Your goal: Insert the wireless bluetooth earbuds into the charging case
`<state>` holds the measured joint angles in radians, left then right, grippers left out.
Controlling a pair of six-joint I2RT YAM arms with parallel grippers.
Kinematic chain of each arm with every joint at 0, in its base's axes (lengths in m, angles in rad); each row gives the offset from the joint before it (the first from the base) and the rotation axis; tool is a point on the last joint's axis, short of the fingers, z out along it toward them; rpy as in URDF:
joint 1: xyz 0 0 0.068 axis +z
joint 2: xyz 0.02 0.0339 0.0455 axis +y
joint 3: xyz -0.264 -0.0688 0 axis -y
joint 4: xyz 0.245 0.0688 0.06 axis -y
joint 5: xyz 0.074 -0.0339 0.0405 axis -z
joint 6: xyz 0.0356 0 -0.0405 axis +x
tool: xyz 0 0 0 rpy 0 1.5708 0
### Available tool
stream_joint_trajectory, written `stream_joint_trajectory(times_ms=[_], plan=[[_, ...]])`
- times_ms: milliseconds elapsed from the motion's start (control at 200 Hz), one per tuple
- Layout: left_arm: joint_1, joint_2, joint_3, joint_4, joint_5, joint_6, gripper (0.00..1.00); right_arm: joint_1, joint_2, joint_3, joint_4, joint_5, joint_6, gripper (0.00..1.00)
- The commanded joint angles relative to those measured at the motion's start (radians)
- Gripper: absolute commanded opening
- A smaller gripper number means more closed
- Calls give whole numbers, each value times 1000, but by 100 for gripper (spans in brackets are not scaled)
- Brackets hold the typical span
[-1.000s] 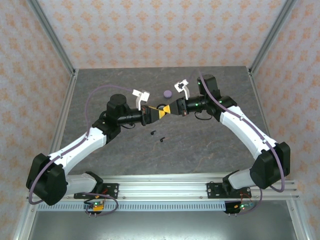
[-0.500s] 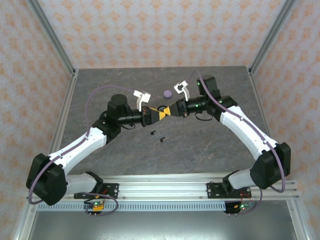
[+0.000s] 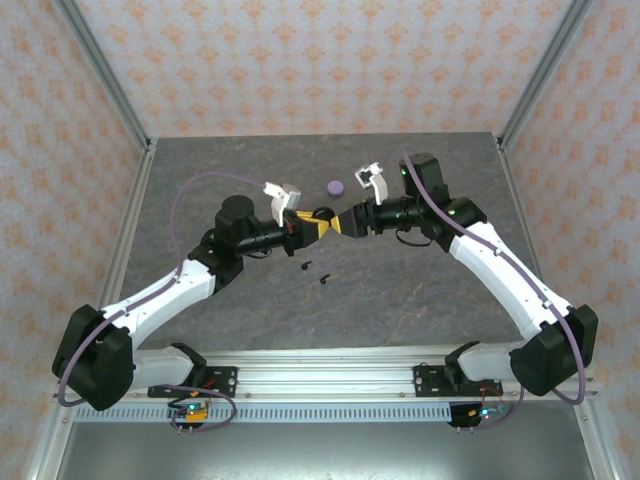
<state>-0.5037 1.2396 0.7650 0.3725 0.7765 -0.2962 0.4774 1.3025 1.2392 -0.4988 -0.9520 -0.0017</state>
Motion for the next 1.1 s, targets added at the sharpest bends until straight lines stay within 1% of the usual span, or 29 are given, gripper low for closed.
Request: stream_joint_trajectory(times_ms=[0, 305, 641, 776, 1006, 1096], plan=[[-19, -7, 21, 44, -11, 103, 15, 4, -1, 15, -19, 51, 7, 58], [-59, -9, 13, 48, 8, 169, 16, 7, 26, 31, -32, 69, 5, 60], [-82, -42, 2, 19, 18, 248, 16, 6, 36, 40, -15, 223, 65, 60], [-84, -43, 1, 0, 6, 258, 16, 6, 35, 45, -11, 246, 82, 60], [-84, -42, -2, -50, -40, 283, 16, 6, -7, 30, 9, 388, 137, 62], [-84, -53, -11, -73, -59, 294, 16, 6, -26, 12, 1, 534, 176, 64]])
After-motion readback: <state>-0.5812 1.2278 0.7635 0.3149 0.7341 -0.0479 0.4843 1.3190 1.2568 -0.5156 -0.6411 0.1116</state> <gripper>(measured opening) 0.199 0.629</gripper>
